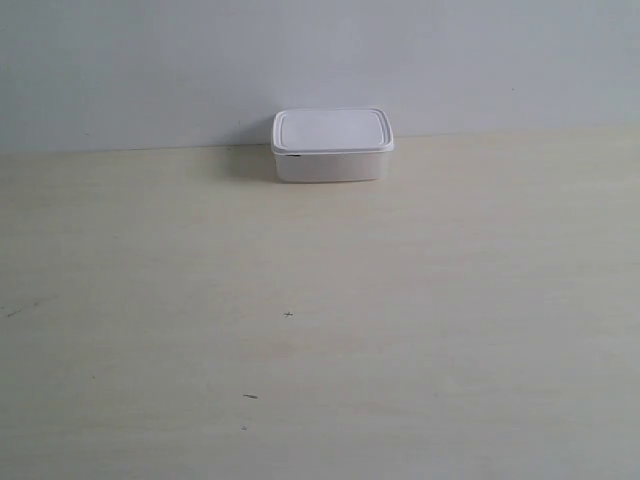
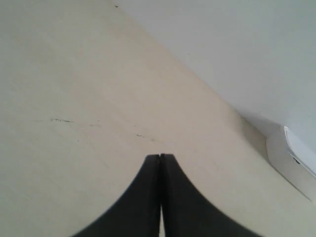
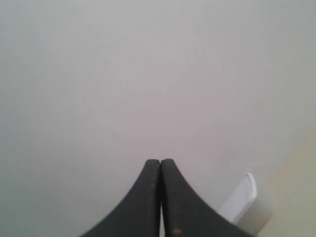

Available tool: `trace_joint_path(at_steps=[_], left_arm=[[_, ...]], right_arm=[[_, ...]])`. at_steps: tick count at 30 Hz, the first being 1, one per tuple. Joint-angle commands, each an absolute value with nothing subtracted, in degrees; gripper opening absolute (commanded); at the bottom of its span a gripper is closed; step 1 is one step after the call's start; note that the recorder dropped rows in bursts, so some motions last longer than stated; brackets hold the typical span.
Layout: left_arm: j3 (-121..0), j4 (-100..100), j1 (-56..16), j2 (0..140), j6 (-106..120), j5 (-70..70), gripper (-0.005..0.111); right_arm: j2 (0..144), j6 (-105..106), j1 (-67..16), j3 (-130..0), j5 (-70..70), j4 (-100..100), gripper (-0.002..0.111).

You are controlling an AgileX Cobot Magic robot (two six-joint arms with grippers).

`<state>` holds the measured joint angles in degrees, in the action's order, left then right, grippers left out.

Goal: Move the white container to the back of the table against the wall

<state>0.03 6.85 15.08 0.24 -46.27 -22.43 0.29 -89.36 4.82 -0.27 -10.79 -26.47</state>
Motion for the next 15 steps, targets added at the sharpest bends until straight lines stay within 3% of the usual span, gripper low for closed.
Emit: trace_joint_path(at_steps=[1, 7, 15], left_arm=[[0.0, 6.3, 15.3, 0.0, -41.2, -22.5, 0.0], [0.0, 6.3, 15.3, 0.0, -34.4, -22.5, 0.0], [0.0, 6.3, 15.3, 0.0, -34.2, -22.5, 0.0]], right_arm=[[0.0, -88.8, 5.0, 0.0, -0.3, -26.3, 0.0], [0.0, -88.8, 5.0, 0.0, 10.0, -26.3, 0.0], [0.0, -88.9, 5.0, 0.0, 10.2, -26.3, 0.0]])
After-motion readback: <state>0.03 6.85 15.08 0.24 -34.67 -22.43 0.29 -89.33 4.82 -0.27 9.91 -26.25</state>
